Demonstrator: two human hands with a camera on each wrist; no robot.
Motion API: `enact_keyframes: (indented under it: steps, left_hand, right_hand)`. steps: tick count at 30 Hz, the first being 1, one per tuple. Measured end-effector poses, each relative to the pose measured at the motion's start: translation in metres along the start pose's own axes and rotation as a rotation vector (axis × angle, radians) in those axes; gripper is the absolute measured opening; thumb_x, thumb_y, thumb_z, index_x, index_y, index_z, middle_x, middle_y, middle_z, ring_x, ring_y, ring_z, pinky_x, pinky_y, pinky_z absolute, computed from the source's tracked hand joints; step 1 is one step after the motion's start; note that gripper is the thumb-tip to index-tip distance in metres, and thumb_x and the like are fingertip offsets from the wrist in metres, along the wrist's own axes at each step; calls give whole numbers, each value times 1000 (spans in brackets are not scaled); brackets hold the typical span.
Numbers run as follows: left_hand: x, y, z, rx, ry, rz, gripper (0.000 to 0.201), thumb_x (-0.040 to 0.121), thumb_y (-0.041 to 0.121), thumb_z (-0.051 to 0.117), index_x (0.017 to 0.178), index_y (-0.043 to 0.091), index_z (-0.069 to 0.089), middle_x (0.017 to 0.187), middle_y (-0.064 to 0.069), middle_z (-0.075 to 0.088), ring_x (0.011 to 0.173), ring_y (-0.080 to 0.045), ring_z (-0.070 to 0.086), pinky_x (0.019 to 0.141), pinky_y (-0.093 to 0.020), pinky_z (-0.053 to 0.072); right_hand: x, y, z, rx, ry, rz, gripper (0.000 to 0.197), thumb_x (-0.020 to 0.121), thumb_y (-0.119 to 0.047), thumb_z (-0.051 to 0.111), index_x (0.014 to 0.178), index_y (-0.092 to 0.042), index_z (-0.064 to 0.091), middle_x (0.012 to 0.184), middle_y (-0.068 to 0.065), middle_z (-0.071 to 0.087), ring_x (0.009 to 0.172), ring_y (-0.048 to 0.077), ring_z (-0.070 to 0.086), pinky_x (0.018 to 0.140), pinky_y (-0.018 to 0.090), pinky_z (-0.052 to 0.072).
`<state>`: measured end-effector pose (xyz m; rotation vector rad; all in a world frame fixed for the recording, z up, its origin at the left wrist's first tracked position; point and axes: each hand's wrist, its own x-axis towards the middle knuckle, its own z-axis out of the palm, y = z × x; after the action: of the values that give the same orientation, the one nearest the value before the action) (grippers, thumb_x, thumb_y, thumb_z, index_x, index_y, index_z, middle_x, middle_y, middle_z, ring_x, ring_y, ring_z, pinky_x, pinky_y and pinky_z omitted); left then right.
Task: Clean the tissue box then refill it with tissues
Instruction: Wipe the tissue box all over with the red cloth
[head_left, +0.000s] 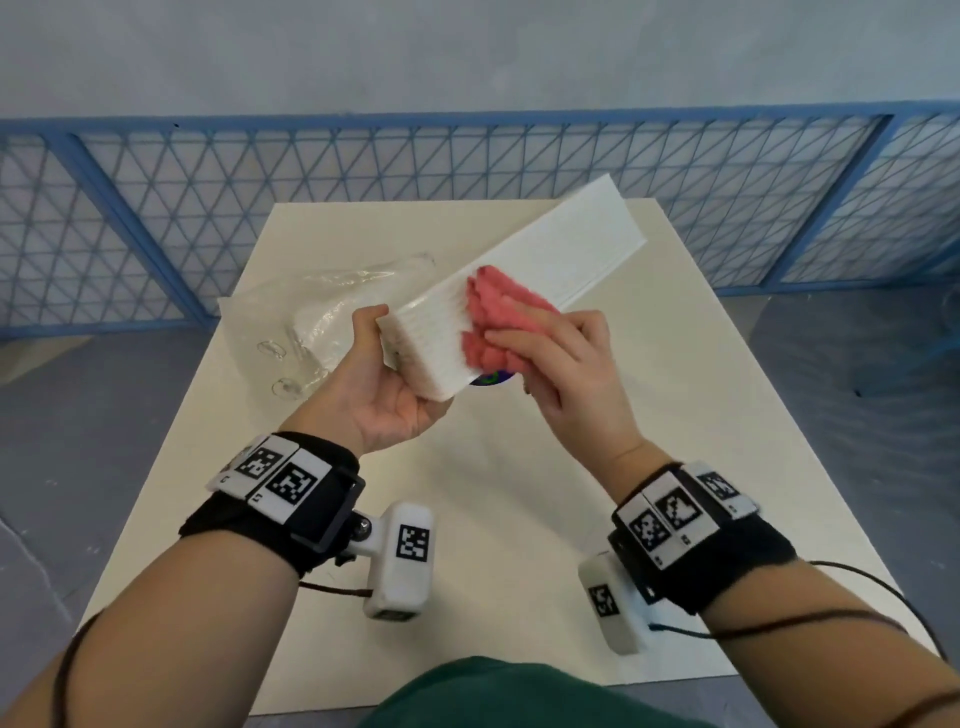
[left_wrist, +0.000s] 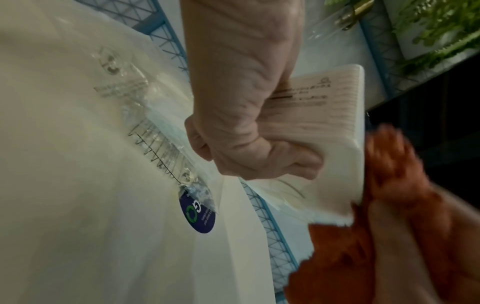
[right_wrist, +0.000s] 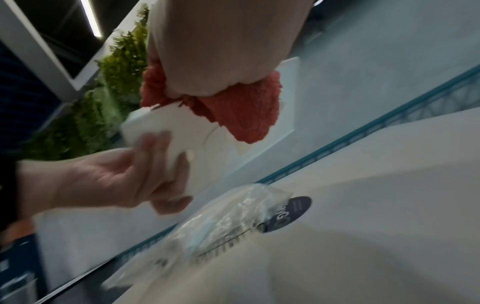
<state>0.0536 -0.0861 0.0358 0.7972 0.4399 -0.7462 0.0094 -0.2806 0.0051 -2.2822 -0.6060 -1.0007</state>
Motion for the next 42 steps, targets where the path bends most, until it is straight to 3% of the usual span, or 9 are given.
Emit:
enact_keyframes:
  steps: [6, 12, 15, 18, 22, 28, 32, 38, 42]
  left_hand:
    - [-16, 10, -13, 142, 11, 28, 55, 82, 63, 49, 105, 15, 60, 89, -5, 68, 72, -21, 69, 59, -27, 58]
    - [-21, 21, -5, 532, 132, 277, 45, 92, 60, 34, 96, 26, 64, 90, 3, 74, 92, -17, 62, 78, -34, 49]
    - [-20, 32, -7, 562, 214, 433, 44, 92, 62, 37, 94, 29, 65, 88, 8, 76, 102, -16, 63, 89, -38, 48]
    - [-18, 45, -17, 418, 200, 521, 62, 88, 73, 32, 117, 27, 63, 110, 3, 73, 111, -19, 64, 87, -38, 53]
    - [-11, 36, -18, -36, 45, 536, 97, 80, 76, 39, 144, 3, 32, 129, -16, 60, 108, -27, 67, 87, -38, 57]
    - [11, -17, 38, 208, -71, 444, 74, 81, 45, 68, 140, 13, 38, 132, -11, 60, 115, -26, 62, 81, -38, 58]
    - [19, -17, 48, 49, -23, 511, 48, 94, 39, 53, 134, 13, 48, 126, -10, 64, 115, -24, 62, 91, -40, 55]
    - [12, -5, 39, 25, -8, 459, 36, 92, 49, 49, 112, 20, 57, 117, -7, 68, 103, -21, 67, 81, -37, 59]
    - [13, -10, 45, 2, 15, 395, 43, 90, 50, 50, 117, 17, 56, 115, -8, 68, 102, -21, 67, 73, -34, 60]
  right_hand:
    - [23, 48, -42, 284, 334, 787, 16, 97, -19, 48, 96, -26, 63, 77, -16, 64, 54, 13, 57, 60, 39, 53]
    - [26, 49, -61, 1307, 105, 1469, 44, 85, -61, 53, 113, -30, 67, 129, 10, 62, 115, 42, 59, 93, 71, 40]
    - [18, 40, -61, 1219, -24, 1446, 53, 89, -58, 50, 111, -14, 71, 133, 29, 52, 123, 49, 49, 102, 58, 43]
    - [17, 40, -55, 1237, 125, 1421, 40, 94, -37, 50, 124, -11, 58, 111, 10, 72, 109, 24, 64, 92, 37, 51]
    - [30, 32, -40, 1271, 301, 1366, 57, 82, -35, 65, 132, -12, 48, 122, 9, 66, 111, 23, 63, 86, 39, 56]
    - [42, 10, -7, 1232, 372, 1203, 42, 88, -19, 65, 121, -6, 42, 120, 9, 60, 101, 17, 66, 71, 31, 58]
    - [37, 10, -4, 1238, 304, 1134, 32, 92, -23, 60, 118, -8, 47, 122, 11, 60, 109, 19, 63, 82, 34, 56]
    - [37, 32, -33, 898, 622, 1097, 57, 89, -10, 61, 139, -13, 35, 136, 9, 52, 121, 15, 55, 104, 40, 47]
    - [56, 10, -35, 578, 420, 888, 31, 88, 2, 47, 115, -12, 53, 88, 2, 63, 67, 3, 63, 56, 22, 53]
